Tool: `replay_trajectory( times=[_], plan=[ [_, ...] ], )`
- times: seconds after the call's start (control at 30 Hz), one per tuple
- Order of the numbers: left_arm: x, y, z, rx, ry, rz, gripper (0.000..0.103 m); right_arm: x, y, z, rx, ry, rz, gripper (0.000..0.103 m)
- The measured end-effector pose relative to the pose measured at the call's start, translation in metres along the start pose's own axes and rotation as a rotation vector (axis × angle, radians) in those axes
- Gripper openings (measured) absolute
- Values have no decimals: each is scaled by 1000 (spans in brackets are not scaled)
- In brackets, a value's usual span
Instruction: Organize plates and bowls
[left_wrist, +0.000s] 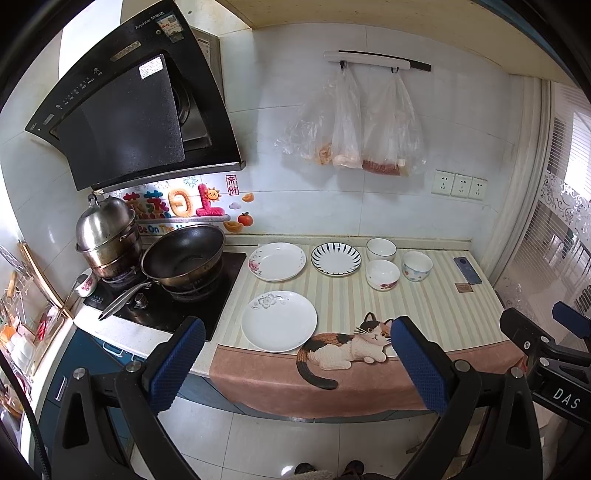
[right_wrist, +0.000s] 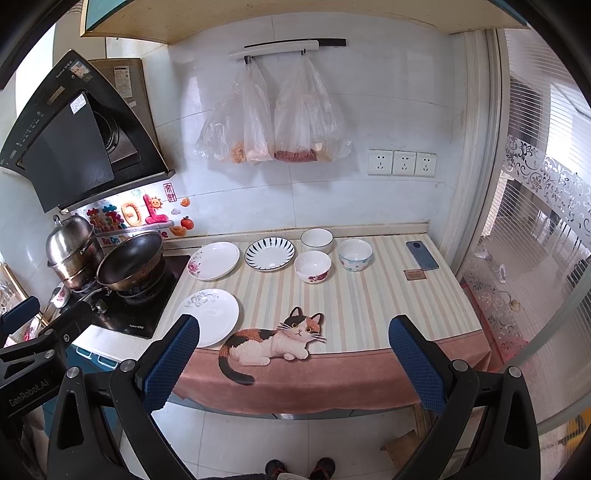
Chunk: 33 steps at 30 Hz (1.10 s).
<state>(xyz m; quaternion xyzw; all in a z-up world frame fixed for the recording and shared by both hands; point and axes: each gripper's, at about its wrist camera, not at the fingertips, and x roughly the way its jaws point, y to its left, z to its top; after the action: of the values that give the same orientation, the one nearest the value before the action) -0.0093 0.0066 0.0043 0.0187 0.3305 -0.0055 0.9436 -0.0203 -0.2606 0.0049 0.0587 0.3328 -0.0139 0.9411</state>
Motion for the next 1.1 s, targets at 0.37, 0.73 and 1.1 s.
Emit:
replay_trajectory(
  times=[0.37, 0.73, 1.1],
  plan=[
    [-2, 1, 2, -1, -3, 3, 103, 2, -3, -2, 1, 0, 4, 103],
    [-4, 3, 9, -11, -8, 8, 103, 1, -2, -2, -1, -2, 9, 103],
    [8, -1, 8, -63, -26, 41, 103, 4, -6, 4, -16, -6, 43, 103]
  ],
)
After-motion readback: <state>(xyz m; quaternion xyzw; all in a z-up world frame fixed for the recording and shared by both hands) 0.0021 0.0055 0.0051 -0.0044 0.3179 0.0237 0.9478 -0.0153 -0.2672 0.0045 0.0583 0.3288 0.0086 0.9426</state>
